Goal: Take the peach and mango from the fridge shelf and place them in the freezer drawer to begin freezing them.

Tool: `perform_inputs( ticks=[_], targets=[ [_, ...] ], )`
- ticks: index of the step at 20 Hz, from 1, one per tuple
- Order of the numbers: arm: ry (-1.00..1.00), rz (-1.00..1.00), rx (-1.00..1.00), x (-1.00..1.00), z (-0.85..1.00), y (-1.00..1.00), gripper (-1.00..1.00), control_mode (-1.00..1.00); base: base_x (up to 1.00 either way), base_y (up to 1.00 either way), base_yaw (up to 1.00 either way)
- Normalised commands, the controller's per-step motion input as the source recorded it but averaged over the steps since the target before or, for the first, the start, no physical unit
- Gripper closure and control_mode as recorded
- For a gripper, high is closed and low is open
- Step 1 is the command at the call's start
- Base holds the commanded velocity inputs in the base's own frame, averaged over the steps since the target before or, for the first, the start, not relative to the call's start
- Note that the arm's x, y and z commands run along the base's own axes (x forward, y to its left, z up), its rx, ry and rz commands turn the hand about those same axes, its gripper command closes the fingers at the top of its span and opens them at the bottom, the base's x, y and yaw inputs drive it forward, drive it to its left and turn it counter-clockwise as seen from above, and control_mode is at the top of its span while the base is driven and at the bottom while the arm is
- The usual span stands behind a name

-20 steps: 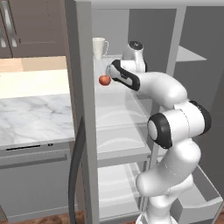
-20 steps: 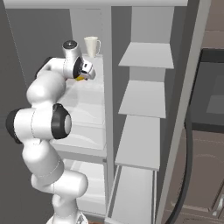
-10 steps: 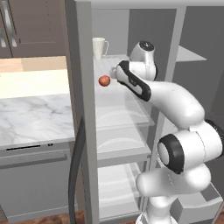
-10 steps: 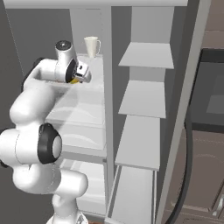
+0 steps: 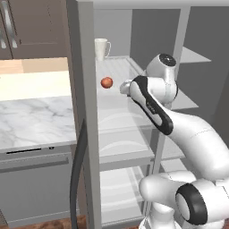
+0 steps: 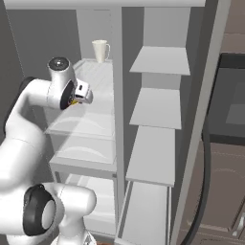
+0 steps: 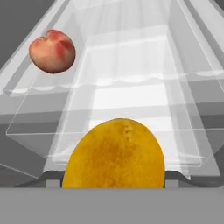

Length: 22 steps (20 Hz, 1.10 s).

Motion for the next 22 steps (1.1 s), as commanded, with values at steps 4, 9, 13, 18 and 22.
perform_inputs(
  ticks=[4,9,13,18,22],
  targets=[
    [0.08,0.03,-0.07,-1.00,-0.40,-0.01,1.00,-1.00,0.00,0.00,0.00],
    [0.10,0.00,-0.07,-0.66,-0.43,-0.06,1.00,-1.00,0.00,0.00,0.00],
    [0.01,0.00,0.00,0.00,0.00,0.00,1.00,1.00,-0.07,0.00,0.00],
    [0.00,0.00,0.00,0.00,0.00,0.00,1.00,1.00,-0.56,0.00,-0.01],
    [0.00,0.00,0.00,0.00,0.00,0.00,1.00,1.00,-0.61,0.00,-0.13]
  ],
)
